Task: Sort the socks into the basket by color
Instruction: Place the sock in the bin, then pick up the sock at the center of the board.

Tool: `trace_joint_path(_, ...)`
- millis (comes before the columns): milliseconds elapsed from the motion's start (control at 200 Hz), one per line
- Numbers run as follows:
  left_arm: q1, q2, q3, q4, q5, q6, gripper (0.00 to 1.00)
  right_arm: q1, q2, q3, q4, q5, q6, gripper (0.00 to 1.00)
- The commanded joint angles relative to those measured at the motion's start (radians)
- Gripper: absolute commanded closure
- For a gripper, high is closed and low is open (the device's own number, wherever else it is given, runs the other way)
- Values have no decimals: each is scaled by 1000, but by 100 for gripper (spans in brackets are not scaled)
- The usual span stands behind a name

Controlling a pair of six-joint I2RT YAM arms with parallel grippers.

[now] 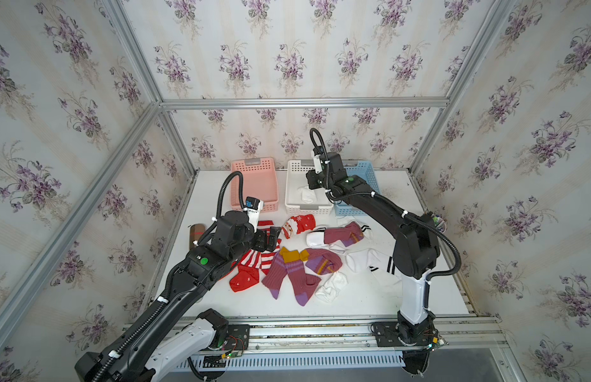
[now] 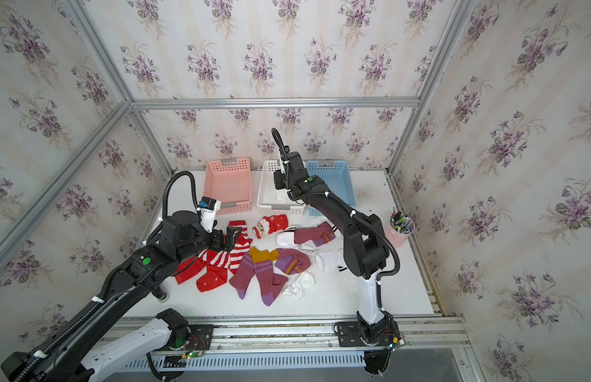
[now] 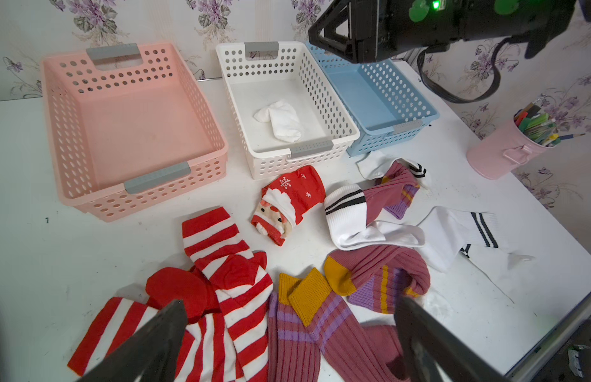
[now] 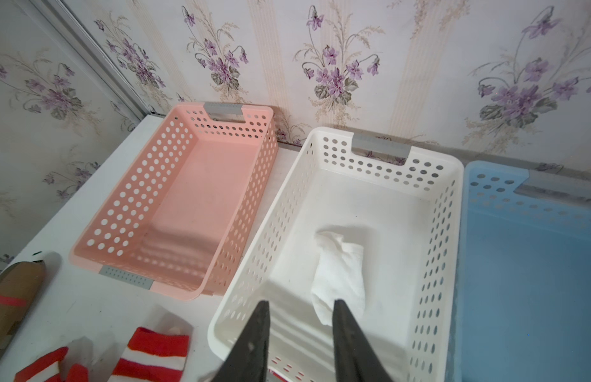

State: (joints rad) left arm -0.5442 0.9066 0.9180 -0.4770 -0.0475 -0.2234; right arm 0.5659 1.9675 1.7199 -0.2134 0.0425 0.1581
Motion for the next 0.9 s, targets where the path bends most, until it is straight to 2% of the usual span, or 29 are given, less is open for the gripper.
trace_joint_path(0, -18, 9, -30, 63, 19, -28, 0, 2, -56, -83, 79, -31, 42, 67)
trace_joint_path(170, -118, 1, -146, 180, -7, -54, 1, 2, -173, -280, 193, -24, 65, 65)
trace_joint_path(255, -177, 18, -197, 236, -14, -73, 1, 1, -208, -327, 208, 0, 62, 62)
trace_joint_path(430, -369, 54, -266, 300, -132, -78, 1, -4, -253, -371, 204, 43, 35, 61)
trace_joint_path(545, -473, 86, -288, 321, -201, -105, 2, -13, -286, -408, 202, 20, 43, 61)
trace_joint_path(565, -491, 93, -290, 326, -208, -110, 3, -52, -292, -414, 201, 20, 44, 61)
trace_joint_path(689, -592, 142, -284, 332, -274, -154, 6, -82, -331, -457, 203, 30, 54, 61)
trace_joint_path(894, -699, 260, -270, 412, -351, -256, 10, -147, -412, -559, 238, 12, 95, 61)
